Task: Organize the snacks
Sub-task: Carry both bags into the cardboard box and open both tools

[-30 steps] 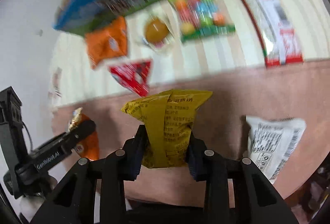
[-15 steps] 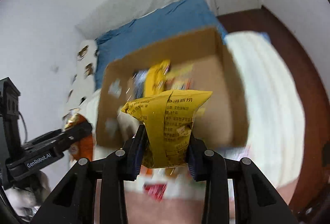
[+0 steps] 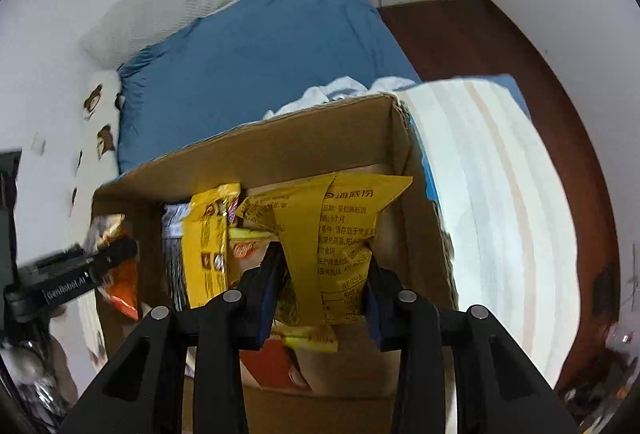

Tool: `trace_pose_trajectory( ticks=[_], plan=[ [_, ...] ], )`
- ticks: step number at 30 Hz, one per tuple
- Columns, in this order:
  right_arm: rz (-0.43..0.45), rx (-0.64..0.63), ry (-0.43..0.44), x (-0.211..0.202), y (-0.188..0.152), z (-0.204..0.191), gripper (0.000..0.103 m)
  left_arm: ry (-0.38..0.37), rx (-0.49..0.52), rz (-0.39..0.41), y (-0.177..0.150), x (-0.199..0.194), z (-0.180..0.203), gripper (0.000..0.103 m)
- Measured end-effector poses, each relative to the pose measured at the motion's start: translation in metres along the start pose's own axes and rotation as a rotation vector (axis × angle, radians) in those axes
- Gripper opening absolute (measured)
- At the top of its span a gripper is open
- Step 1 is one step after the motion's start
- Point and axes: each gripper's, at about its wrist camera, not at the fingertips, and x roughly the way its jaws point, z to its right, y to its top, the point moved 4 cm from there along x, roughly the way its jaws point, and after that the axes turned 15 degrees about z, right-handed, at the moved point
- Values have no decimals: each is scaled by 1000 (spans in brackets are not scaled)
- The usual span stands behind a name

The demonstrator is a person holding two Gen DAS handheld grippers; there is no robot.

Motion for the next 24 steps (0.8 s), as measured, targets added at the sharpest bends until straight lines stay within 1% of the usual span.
trace_pose_trajectory(
  ticks=[1,2,3,5,6,7,8,13,16,19,24],
  plan=[
    [-12,3,-9,6,1,1,65,-4,-17,-8,1,3,-3,47],
    [-13,2,-13,8,2,1,76,-3,-31,-5,3,7,-7,57],
    [-8,-1,-16,11,3,1,88,1,-36,0,3,8,-9,76],
    [-22,-14,-10,12,2,-2,88,-5,-43,23,6,6,-12,93],
    [-32,-16,-14,15,0,-2,90,-12,-48,25,7,3,-12,93],
    [-39,-20,-16,18,-1,-3,93,-13,-52,23,7,3,-12,93],
    [-41,-22,-15,19,-2,-3,94,-15,-53,21,7,3,-13,93],
    [-43,-52,-33,19,-6,-8,95,-29,-50,22,4,1,-9,93],
    [-40,-61,-36,15,-10,-11,96,-40,-47,45,0,-5,-6,93],
    [-33,-74,-40,9,-15,-12,96,-45,-40,73,-7,-12,-3,93],
    [-18,-110,-42,-2,-29,-17,96,-59,-41,108,-29,-28,3,93]
  ],
)
